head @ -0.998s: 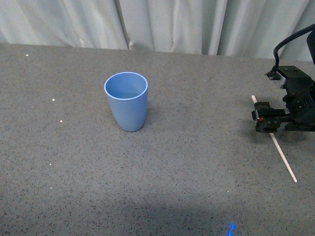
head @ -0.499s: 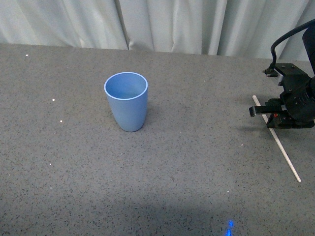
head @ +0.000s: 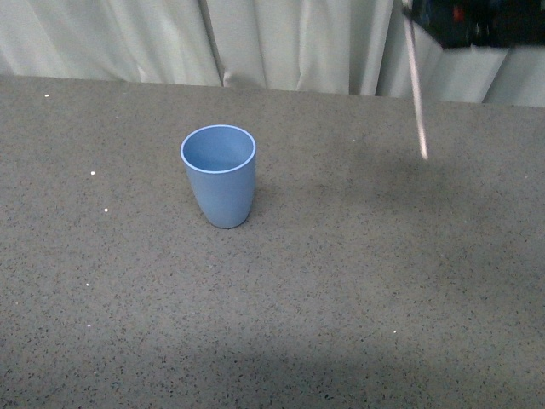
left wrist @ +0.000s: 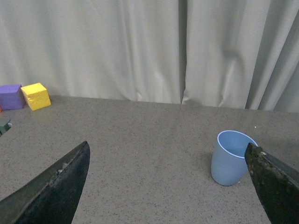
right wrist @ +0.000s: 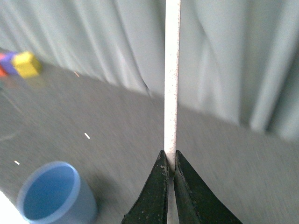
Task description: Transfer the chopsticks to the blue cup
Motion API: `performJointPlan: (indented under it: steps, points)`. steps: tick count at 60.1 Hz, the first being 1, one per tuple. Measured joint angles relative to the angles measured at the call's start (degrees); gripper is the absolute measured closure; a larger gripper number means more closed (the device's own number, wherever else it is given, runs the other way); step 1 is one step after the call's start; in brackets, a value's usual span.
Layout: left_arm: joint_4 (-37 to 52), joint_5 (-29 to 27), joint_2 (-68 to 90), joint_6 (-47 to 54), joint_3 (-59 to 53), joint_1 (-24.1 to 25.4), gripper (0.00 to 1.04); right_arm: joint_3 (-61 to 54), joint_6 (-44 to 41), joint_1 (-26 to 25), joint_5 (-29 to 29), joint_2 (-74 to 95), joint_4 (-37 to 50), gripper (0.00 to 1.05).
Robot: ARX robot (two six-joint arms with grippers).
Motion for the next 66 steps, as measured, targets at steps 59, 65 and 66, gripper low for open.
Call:
performJointPlan:
  steps: [59,65,66]
  points:
    - [0.0,0.0,0.0,0.0,0.0,0.0,0.07,15.2,-1.2,16.6,1.6,23.0,13.4,1.03]
    - [0.0,0.0,0.0,0.0,0.0,0.0,0.07,15.3,-1.7,16.7,1.9,24.5,15.0,1.03]
    - [0.0,0.0,0.0,0.0,0.0,0.0,0.07,15.3,-1.8,16.8,2.0,24.6,15.1,1.03]
